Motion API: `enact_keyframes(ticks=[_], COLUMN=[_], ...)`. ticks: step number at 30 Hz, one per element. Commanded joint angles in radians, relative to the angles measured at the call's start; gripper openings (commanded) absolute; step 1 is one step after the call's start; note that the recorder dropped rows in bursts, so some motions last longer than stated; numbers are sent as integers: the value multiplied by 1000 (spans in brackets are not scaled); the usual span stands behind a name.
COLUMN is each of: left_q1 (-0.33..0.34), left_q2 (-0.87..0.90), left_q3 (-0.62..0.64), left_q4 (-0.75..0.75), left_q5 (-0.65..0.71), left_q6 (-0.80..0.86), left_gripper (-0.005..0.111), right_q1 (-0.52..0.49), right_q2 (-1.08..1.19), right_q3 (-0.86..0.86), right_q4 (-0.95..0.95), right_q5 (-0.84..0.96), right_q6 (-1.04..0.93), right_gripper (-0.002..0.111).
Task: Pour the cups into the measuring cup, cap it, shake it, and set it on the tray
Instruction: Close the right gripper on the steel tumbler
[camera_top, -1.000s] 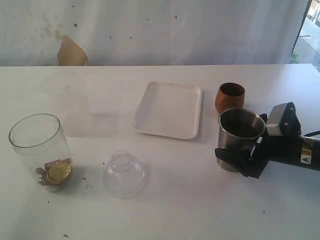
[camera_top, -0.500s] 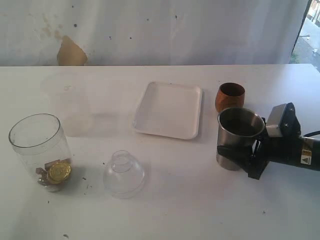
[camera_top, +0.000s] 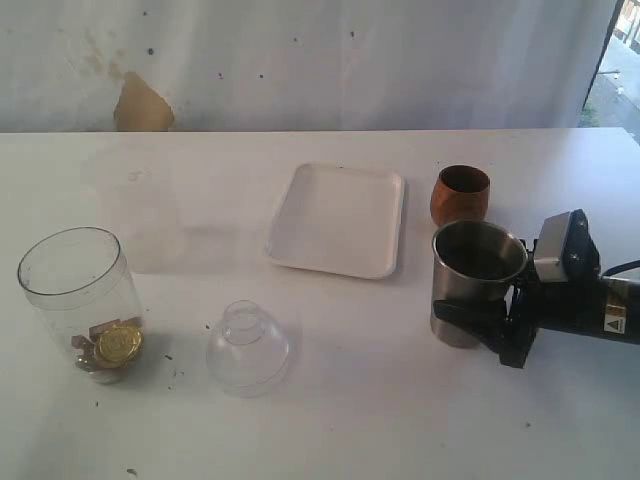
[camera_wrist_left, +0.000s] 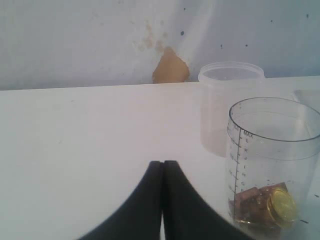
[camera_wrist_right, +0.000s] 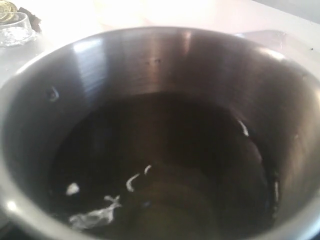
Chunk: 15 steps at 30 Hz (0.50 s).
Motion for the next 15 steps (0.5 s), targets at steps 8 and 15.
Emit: enact_keyframes(ticks=[8, 15], left_q1=[-1, -1], left_q2=[-5, -5], left_q3=[0, 0], left_q4=[-3, -3], left_q5=[-6, -6], left_q6=[-4, -4], left_gripper=[0, 0], right_q1=[1, 1], right_q2=[-1, -13], right_q3=[-2, -2], right_q4=[-6, 1], right_q5=[-2, -2], right_q6=[-2, 2], right_gripper=[0, 0])
